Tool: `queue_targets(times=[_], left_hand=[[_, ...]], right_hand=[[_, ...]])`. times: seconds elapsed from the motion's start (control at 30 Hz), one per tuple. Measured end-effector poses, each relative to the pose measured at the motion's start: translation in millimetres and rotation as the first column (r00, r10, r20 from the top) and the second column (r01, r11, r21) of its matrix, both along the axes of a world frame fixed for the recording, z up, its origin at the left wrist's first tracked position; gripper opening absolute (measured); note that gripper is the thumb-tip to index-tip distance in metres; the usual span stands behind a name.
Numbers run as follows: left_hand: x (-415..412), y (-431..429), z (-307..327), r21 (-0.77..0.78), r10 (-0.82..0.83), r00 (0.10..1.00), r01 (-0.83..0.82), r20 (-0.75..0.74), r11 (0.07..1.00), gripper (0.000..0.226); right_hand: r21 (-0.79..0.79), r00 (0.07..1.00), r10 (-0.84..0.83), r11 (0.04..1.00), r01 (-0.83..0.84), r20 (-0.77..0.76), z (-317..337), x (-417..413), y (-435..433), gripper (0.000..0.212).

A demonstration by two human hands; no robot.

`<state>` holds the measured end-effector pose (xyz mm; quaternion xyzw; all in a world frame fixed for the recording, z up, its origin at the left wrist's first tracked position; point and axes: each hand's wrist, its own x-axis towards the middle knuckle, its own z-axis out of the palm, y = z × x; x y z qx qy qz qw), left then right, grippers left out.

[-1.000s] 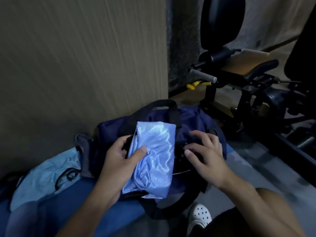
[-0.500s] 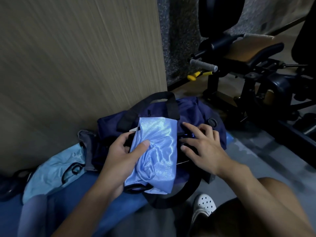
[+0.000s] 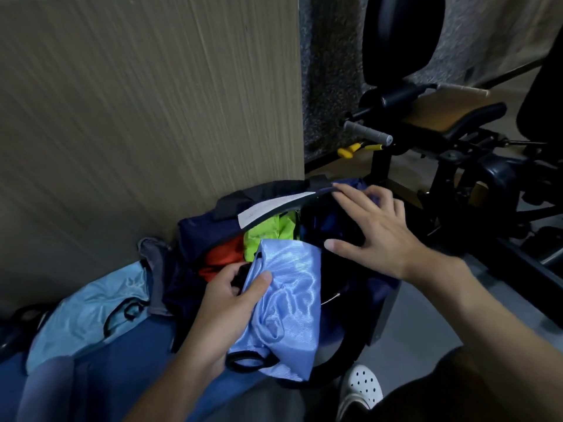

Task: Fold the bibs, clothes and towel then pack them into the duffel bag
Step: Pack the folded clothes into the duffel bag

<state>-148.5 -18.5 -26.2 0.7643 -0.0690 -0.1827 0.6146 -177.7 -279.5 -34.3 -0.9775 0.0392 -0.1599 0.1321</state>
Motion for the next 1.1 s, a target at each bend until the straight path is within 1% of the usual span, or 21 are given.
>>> queue_targets(times=[0.1, 0.2, 0.27, 0.4, 0.5, 0.63, 0.73, 0.87, 1.0, 1.1], left_hand=[[8.6, -16.8, -5.6, -0.051, 0.082, 0.993, -0.087, -0.086, 0.995, 0.014], [25.6, -41.9, -7.2, -0.109, 0.144, 0.978, -0.162, -0.152, 0.981, 0.014], [40.7, -59.8, -8.0, -0.138, 0.178, 0.968, -0.203, -0.179, 0.969, 0.012], [75.3, -89.9, -14.3, -0.165, 0.189, 0.958, -0.227, -0.217, 0.96, 0.017], [92.9, -105.9, -18.9, -0.148, 0.167, 0.962, -0.201, -0.215, 0.968, 0.027], [100.8, -120.6, -34.8, -0.106, 0.173, 0.967, -0.195, -0.188, 0.975, 0.028], [107.0, -129.2, -39.3, -0.133, 0.189, 0.97, -0.209, -0.151, 0.969, 0.025], [109.6, -134.0, -47.7, -0.038, 0.238, 0.969, -0.241, -0.072, 0.97, 0.022], [105.9, -134.7, -47.0, -0.026, 0.212, 0.973, -0.215, -0.09, 0.976, 0.02], [100.4, -133.0, -41.7, -0.021, 0.183, 0.981, -0.184, -0.068, 0.983, 0.028]], right_hand=[[-0.046, 0.998, 0.043, 0.998, -0.045, -0.04, 16.3, 4.1, -7.2, 0.113], [-0.051, 0.994, 0.072, 0.996, -0.076, -0.081, 25.3, 7.8, -11.2, 0.124], [-0.044, 0.992, 0.082, 0.995, -0.086, -0.093, 29.0, 9.3, -14.0, 0.128], [-0.04, 0.991, 0.099, 0.994, -0.102, -0.088, 32.0, 10.5, -17.2, 0.13], [-0.034, 0.991, 0.109, 0.993, -0.112, -0.084, 33.3, 11.1, -18.4, 0.129], [-0.029, 0.989, 0.12, 0.992, -0.123, -0.087, 34.1, 12.2, -18.3, 0.131], [-0.033, 0.987, 0.133, 0.99, -0.137, -0.093, 33.0, 12.8, -18.7, 0.132], [-0.047, 0.985, 0.129, 0.99, -0.135, -0.117, 33.5, 12.3, -19.2, 0.132], [-0.052, 0.982, 0.13, 0.989, -0.138, -0.134, 32.8, 9.1, -21.2, 0.131], [-0.05, 0.982, 0.13, 0.989, -0.138, -0.139, 32.0, 9.1, -20.1, 0.13]])
